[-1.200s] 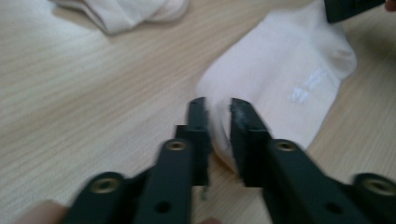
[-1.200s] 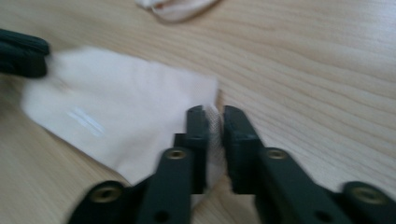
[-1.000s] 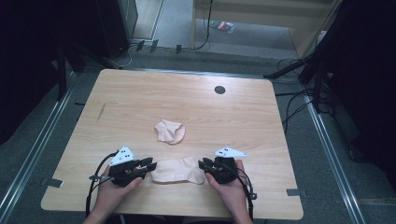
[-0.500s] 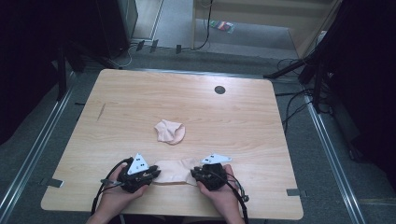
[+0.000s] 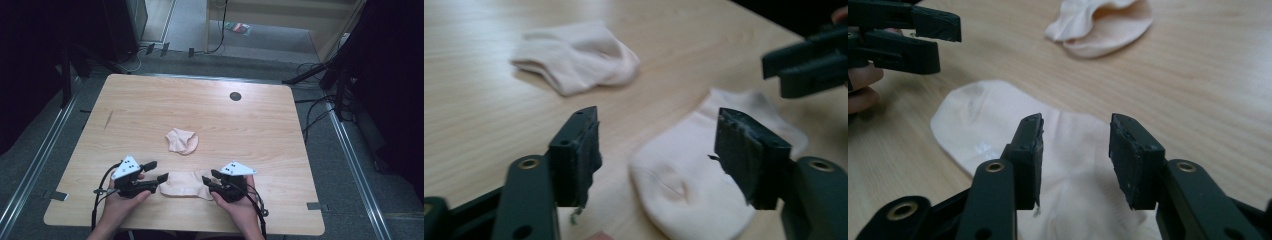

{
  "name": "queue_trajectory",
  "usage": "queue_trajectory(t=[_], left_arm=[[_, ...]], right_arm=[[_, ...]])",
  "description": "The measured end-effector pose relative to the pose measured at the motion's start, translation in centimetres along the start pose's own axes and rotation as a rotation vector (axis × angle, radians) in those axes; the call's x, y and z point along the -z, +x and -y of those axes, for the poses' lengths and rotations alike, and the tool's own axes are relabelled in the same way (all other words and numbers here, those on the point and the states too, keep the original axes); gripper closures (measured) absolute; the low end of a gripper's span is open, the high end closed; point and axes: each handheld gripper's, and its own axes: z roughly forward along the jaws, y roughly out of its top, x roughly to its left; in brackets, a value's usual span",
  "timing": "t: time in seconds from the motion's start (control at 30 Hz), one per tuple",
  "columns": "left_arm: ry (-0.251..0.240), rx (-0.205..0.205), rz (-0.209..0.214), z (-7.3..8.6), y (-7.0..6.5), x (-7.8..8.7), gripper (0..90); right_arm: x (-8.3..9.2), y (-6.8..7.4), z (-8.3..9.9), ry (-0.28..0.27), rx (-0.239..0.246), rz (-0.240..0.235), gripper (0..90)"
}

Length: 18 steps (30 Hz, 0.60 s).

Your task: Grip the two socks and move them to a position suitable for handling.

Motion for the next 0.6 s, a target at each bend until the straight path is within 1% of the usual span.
queue_trajectory(t=[0.03,0.07,0.1,0.13,0.2,0.27,0.33,0.37,0.4,0.43,0.5,0.53,0.6], left_arm=[[-0.014,0.014,-0.012,-0.1,0.4,0.2,31.8],[-0.035,0.040,-0.038,-0.2,1.1,0.5,29.6],[-0.041,0.060,-0.060,-0.2,1.4,0.6,24.8],[-0.033,0.090,-0.095,-0.4,2.1,0.8,20.9],[-0.033,0.123,-0.142,-0.6,3.1,1.2,13.5],[-0.050,0.134,-0.172,-0.7,3.9,1.6,9.4],[-0.055,0.141,-0.183,-0.7,4.7,1.7,6.9],[-0.056,0.145,-0.182,-0.6,5.0,1.7,2.1],[-0.057,0.152,-0.184,-0.5,5.4,1.8,1.6],[-0.051,0.150,-0.195,-0.5,5.7,1.8,1.6],[-0.052,0.143,-0.230,-0.3,6.2,1.9,1.6],[-0.050,0.133,-0.238,-0.3,6.3,1.9,1.6],[-0.040,0.137,-0.263,-0.1,6.6,1.7,1.6]], right_arm=[[0.2,-0.1,-0.1,-0.020,-0.003,0.005,55.3],[0.2,-0.2,-0.2,-0.029,-0.002,0.006,53.8],[0.3,-0.3,-0.3,-0.038,-0.002,0.016,51.6],[0.3,-0.3,-0.4,-0.044,0.000,0.021,50.7],[0.4,-0.5,-0.6,-0.047,0.000,0.027,48.8],[0.4,-0.5,-0.7,-0.060,0.001,0.038,47.6],[0.5,-0.6,-0.8,-0.071,0.001,0.047,46.2],[0.6,-0.6,-0.8,-0.077,0.003,0.053,45.0],[0.6,-0.7,-0.9,-0.079,0.002,0.058,44.0],[0.6,-0.7,-0.9,-0.085,0.001,0.068,42.0],[0.6,-0.8,-1.0,-0.093,-0.007,0.079,39.3],[0.6,-0.9,-1.1,-0.095,-0.009,0.085,39.4],[0.6,-0.9,-1.3,-0.098,-0.007,0.084,41.4]])
